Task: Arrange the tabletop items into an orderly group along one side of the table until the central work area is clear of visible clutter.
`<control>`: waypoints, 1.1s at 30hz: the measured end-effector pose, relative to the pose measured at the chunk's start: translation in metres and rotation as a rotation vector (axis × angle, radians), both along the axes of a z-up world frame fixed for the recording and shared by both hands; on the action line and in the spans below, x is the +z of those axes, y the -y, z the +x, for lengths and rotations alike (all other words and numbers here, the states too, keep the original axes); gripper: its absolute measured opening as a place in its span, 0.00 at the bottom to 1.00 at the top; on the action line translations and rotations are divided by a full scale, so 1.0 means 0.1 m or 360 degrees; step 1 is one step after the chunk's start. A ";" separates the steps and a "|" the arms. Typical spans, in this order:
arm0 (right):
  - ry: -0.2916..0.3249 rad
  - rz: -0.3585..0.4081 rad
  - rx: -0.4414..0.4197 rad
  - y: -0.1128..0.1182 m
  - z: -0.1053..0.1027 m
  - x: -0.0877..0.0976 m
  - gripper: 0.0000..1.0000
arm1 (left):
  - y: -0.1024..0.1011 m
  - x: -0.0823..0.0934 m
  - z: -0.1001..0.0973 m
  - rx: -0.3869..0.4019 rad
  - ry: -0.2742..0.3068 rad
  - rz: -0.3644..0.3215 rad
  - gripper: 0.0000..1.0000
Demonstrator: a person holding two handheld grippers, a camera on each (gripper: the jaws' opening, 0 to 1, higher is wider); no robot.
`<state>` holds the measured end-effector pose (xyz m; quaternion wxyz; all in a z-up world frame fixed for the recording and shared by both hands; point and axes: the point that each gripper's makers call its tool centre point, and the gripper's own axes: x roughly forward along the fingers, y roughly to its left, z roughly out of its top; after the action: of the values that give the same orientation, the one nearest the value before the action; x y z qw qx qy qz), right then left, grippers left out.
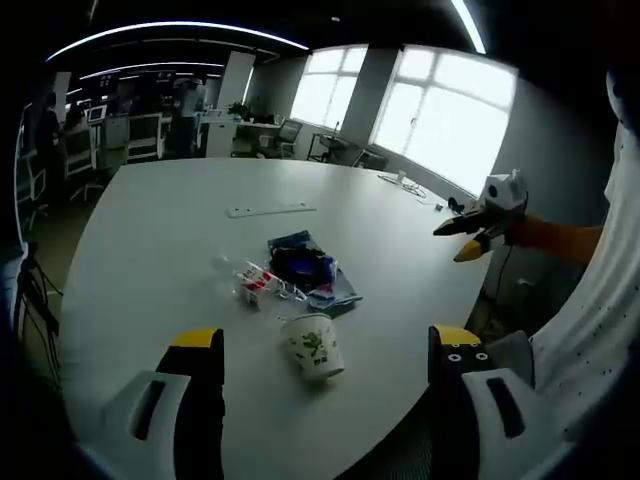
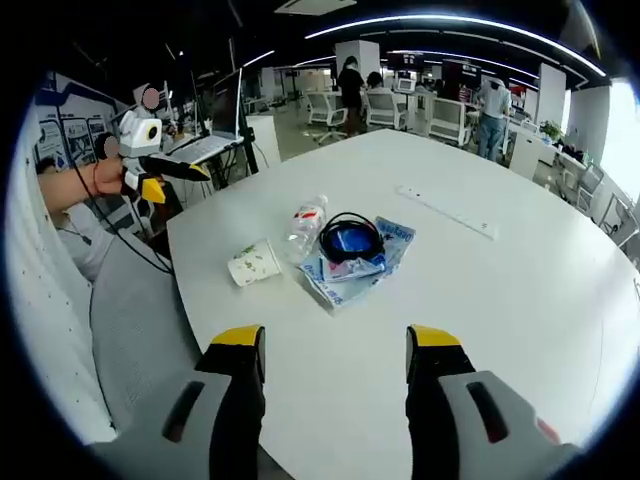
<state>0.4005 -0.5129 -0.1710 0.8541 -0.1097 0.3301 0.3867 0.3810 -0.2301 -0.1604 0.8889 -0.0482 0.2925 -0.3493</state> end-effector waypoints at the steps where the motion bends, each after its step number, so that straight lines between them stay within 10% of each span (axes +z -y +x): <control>1: 0.0008 -0.0004 0.0000 0.00 0.03 0.00 0.56 | 0.00 0.00 0.01 0.0001 -0.0001 0.0001 0.86; 33: 0.0015 0.0024 0.0017 -0.03 0.08 0.04 0.58 | -0.01 0.02 0.03 -0.0002 0.0004 0.0001 0.88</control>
<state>0.4089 -0.5100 -0.1667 0.8544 -0.1068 0.3226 0.3932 0.3844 -0.2292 -0.1585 0.8891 -0.0473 0.2915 -0.3498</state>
